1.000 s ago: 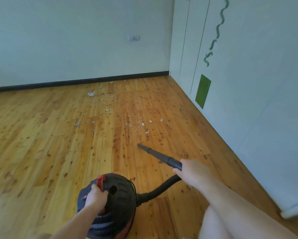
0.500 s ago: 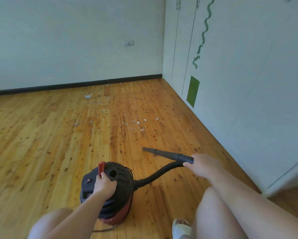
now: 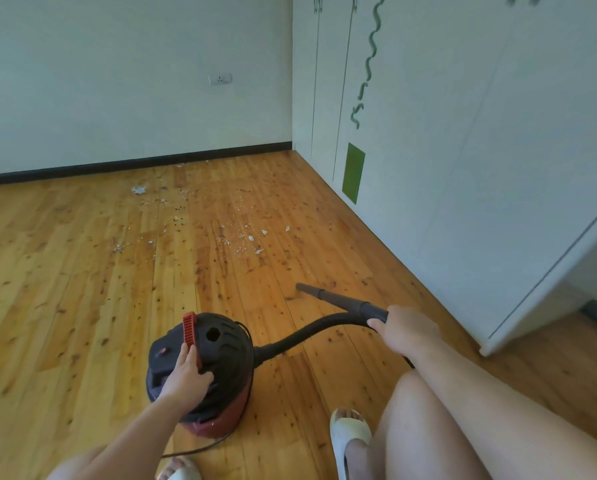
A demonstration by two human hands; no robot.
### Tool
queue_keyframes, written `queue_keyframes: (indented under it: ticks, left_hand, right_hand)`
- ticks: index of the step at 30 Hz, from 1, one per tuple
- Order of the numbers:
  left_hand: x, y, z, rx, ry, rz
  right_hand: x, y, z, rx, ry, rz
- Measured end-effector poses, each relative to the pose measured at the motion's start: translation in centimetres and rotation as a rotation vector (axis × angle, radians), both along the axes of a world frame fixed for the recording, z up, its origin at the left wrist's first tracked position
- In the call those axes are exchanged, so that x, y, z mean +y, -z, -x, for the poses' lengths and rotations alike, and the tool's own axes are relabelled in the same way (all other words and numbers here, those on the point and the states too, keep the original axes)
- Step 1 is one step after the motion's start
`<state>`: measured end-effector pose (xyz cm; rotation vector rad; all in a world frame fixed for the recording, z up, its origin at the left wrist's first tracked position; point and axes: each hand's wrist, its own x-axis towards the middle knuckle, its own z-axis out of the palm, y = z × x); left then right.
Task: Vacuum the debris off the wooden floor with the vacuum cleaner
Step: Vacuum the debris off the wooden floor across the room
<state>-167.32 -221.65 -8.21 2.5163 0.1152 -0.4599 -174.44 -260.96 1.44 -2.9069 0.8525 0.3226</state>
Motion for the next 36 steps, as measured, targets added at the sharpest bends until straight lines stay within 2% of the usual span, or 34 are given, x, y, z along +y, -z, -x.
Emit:
queue_keyframes:
  ticks: [9, 19, 29, 36]
  left_hand:
    - [-0.7, 0.3, 0.4, -0.078, -0.066, 0.047]
    - [-0.6, -0.1, -0.4, -0.084, -0.022, 0.027]
    - [-1.4, -0.1, -2.1, -0.069, -0.123, 0.029]
    - [-2.2, 0.5, -2.2, -0.067, -0.147, 0.017]
  right_hand:
    - [-1.3, 1.8, 3.7, 0.000, 0.155, -0.083]
    - [-3.6, 2.5, 8.8, -0.005, 0.270, -0.116]
    - [-5.0, 2.5, 13.1, 0.010, 0.291, -0.150]
    - [-4.6, 3.0, 13.1, 0.041, 0.212, -0.217]
